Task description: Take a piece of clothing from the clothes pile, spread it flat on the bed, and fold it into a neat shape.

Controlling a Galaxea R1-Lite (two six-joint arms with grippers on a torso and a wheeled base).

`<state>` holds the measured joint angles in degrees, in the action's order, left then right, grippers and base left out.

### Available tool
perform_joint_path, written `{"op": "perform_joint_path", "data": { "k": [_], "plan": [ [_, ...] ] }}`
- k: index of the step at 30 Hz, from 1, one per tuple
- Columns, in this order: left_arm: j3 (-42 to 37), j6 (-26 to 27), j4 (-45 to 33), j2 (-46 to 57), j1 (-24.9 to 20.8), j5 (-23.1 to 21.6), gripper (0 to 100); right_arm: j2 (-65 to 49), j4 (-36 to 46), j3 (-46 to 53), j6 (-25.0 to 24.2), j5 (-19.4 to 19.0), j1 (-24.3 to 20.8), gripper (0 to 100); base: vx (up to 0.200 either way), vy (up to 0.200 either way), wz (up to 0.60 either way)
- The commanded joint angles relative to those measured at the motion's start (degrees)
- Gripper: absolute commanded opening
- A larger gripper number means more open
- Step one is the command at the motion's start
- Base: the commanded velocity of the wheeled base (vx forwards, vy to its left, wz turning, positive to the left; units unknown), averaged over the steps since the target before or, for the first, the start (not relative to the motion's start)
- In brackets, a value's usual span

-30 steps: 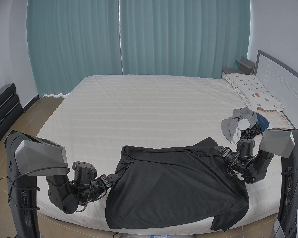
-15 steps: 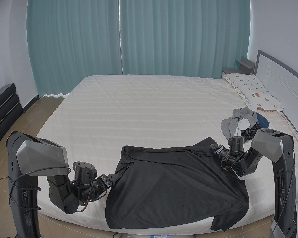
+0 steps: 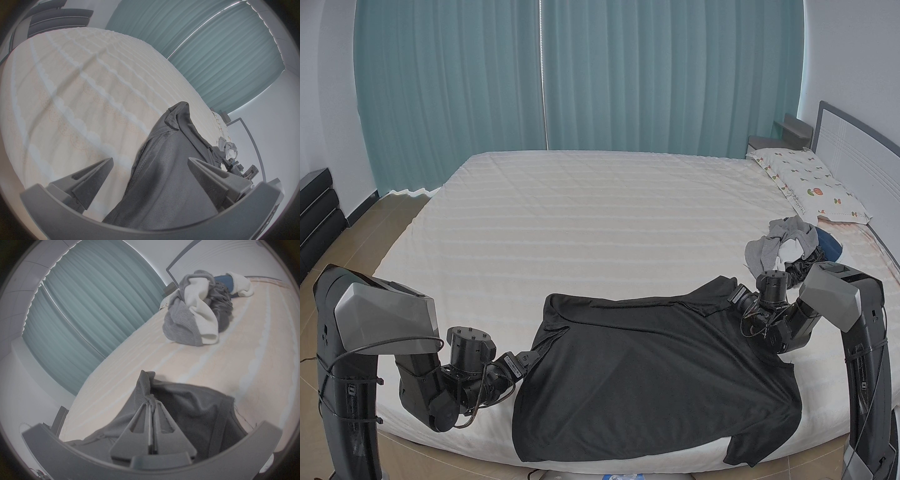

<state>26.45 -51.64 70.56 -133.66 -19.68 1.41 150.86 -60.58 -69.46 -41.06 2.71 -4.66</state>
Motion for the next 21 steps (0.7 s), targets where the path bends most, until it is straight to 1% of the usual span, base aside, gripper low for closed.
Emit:
{"op": "perform_joint_path", "data": {
  "k": [1, 3, 6, 10, 14, 16, 18, 21],
  "plan": [
    [0.00, -0.04, 0.02, -0.11, -0.01, -0.01, 100, -0.13, -0.16, -4.19, 0.45, 0.11, -0.09, 0, 0.000, 0.000, 0.00],
    [0.00, 0.05, 0.02, -0.20, -0.01, -0.01, 100, -0.13, -0.16, -6.21, 0.45, 0.19, -0.27, 0, 0.000, 0.000, 0.00],
    [0.00, 0.05, 0.02, -0.20, -0.01, -0.01, 100, -0.21, 0.37, -12.54, 0.63, 0.46, -0.97, 0, 0.000, 0.000, 0.00],
    [0.00, -0.04, 0.02, -0.20, -0.10, 0.08, 100, 1.63, 2.57, -21.33, 2.47, 0.90, -2.20, 0, 0.000, 0.000, 0.00],
    [-0.09, -0.04, 0.02, -0.20, -0.10, 0.34, 100, 5.32, 8.54, -31.52, 5.02, 4.85, -3.69, 0, 0.000, 0.000, 0.00],
    [-0.09, -0.04, 0.02, -0.20, -0.10, 0.43, 100, 6.99, 9.95, -35.48, 5.46, 6.43, -4.04, 0, 0.000, 0.000, 0.00],
    [-0.09, -0.04, 0.02, -0.20, -0.10, 0.43, 100, 9.19, 13.20, -41.63, 5.55, 8.28, -4.48, 0, 0.000, 0.000, 0.00],
    [-0.09, -0.04, 0.02, -0.20, -0.10, 0.52, 100, 11.12, 17.24, -44.62, 5.81, 9.16, -4.75, 0, 0.000, 0.000, 0.00]
  ]
}}
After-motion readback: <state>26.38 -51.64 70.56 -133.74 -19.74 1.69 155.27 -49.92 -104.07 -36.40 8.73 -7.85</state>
